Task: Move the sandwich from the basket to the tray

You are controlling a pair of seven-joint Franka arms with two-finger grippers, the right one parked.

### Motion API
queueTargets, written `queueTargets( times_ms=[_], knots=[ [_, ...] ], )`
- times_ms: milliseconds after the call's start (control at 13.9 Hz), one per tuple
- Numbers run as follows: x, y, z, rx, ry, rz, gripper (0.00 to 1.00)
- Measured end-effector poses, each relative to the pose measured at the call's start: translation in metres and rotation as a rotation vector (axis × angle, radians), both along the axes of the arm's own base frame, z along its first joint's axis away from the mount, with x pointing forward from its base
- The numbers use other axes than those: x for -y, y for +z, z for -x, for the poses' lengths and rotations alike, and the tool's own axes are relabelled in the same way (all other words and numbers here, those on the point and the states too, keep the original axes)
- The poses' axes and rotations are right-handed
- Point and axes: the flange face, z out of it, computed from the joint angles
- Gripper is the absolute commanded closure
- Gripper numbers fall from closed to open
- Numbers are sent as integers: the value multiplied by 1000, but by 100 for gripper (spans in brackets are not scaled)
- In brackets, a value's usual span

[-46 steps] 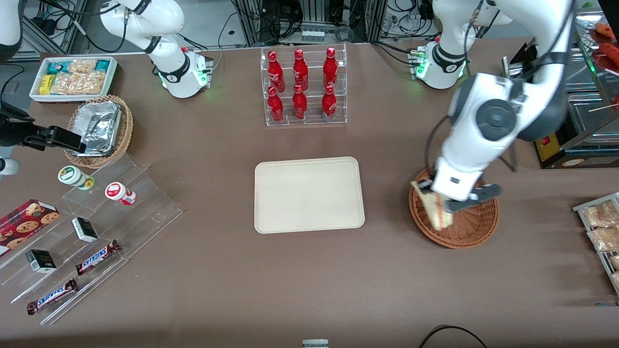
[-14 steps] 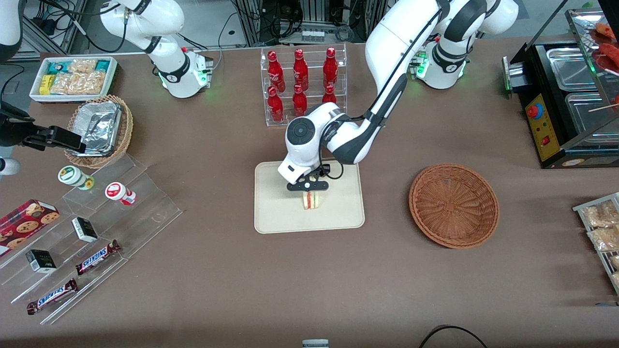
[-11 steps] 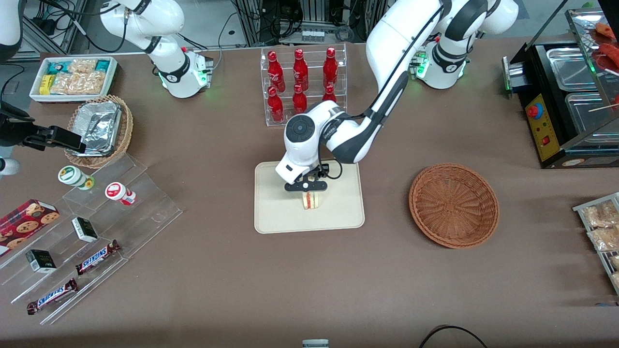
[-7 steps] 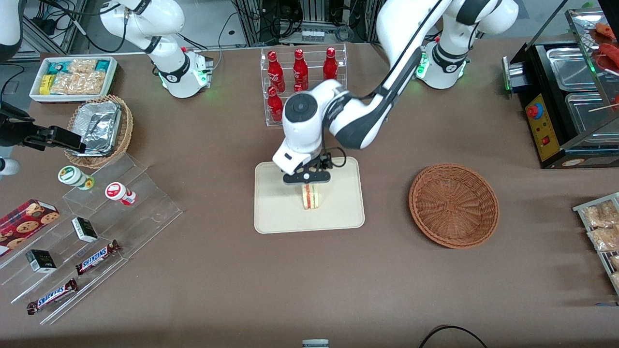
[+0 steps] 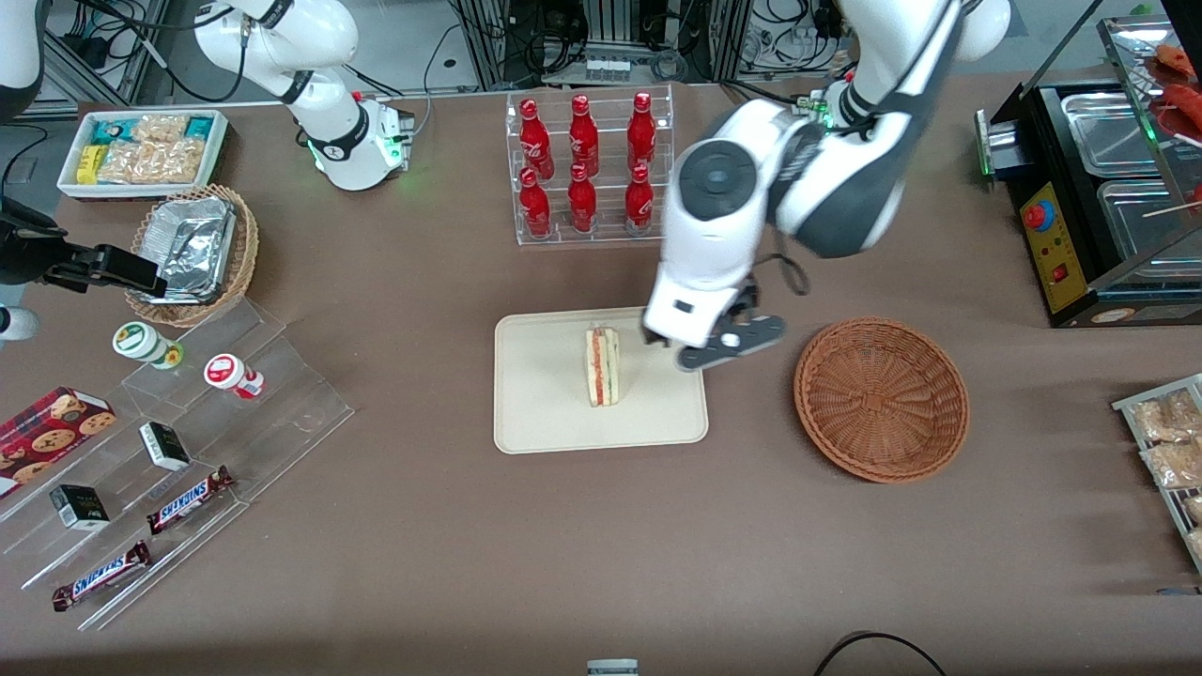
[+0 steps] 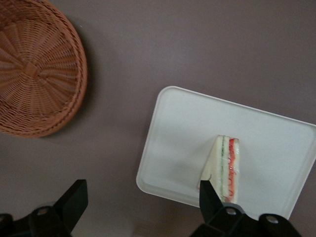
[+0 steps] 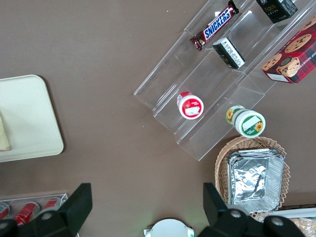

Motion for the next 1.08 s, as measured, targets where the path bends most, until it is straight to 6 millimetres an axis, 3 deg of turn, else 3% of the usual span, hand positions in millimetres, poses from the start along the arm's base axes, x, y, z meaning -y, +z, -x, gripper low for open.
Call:
queueTargets(
  times_ms=[216,432,719,863,1079],
  knots=[
    [-73,41,-12,-25,-60,-5,0],
    [-156,85,-8,-57,-158,26,0],
    [-260,120,0,-92,-287,62,0],
    [-293,127,3,-92,-330,76,0],
    [-310,133,7,-84,-358,80,0]
  ],
)
